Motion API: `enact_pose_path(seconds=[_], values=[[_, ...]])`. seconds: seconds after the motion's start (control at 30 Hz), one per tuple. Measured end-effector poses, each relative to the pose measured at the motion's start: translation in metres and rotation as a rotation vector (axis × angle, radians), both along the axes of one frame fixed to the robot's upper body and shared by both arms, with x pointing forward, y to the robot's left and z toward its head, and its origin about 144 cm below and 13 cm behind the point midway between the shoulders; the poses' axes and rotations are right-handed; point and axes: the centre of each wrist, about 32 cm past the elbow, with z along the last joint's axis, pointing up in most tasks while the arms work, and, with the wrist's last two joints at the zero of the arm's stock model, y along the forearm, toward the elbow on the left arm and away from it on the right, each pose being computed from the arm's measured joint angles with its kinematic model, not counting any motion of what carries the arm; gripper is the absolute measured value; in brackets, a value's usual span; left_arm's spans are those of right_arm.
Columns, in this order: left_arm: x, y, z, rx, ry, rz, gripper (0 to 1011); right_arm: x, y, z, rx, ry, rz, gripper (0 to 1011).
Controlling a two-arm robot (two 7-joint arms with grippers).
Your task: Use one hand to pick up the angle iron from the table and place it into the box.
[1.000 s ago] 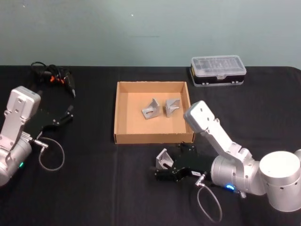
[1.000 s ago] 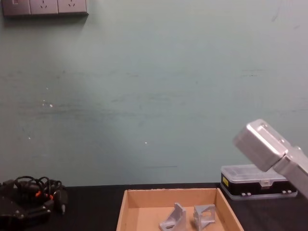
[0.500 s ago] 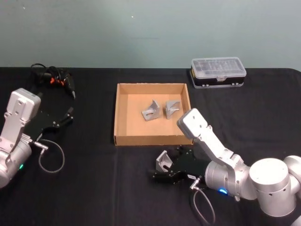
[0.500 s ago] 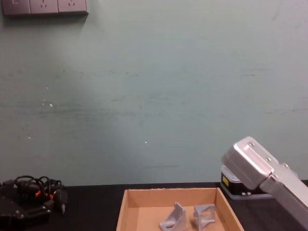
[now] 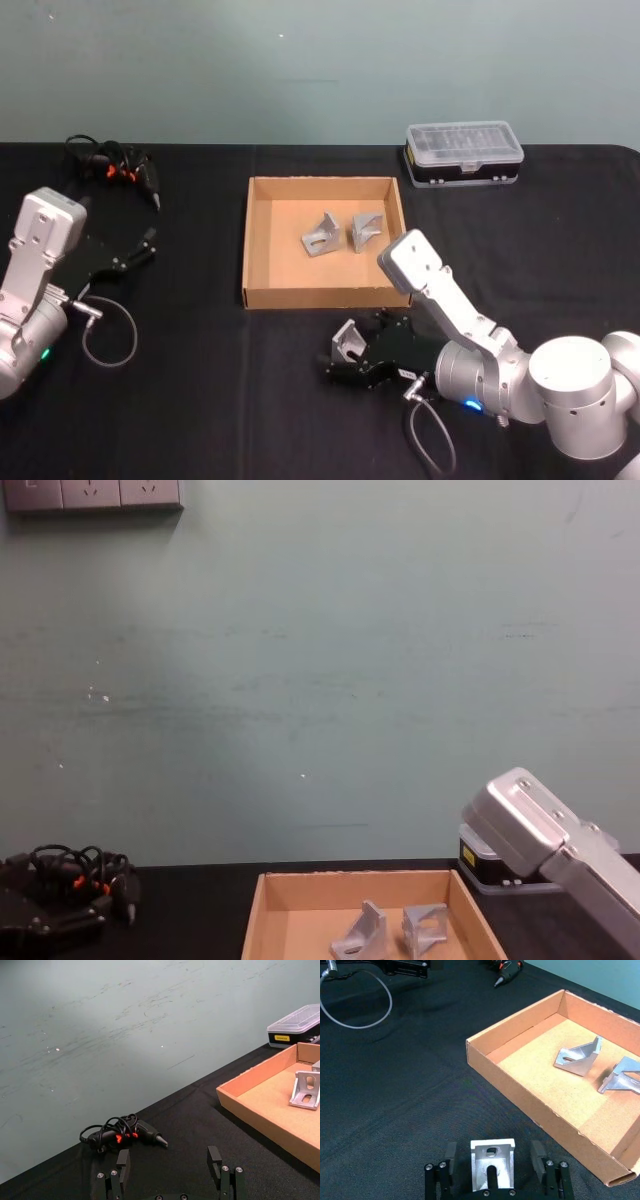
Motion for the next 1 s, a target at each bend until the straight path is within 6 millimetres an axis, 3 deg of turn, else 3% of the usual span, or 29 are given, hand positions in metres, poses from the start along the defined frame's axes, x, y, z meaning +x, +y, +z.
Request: enact_pose_path(seconds=[0.37,0.53,1.0], values=[[0.0000,0.0000,0.0000,0.000,0.000,0.000,1011,-0.0004,0.0000,0.0006,0.000,-0.001,0.001,679],[0.0000,0.0000,0.0000,0.000,0.000,0.000,1011,-0.0006,0.0000,0.0006,0.000,0.000,0.002,487],[0.0000,0.0000,0.0000,0.000,0.000,0.000,1011,-0.0046,-0.0030,0.0048,0.018,-0.019,0.013,451]])
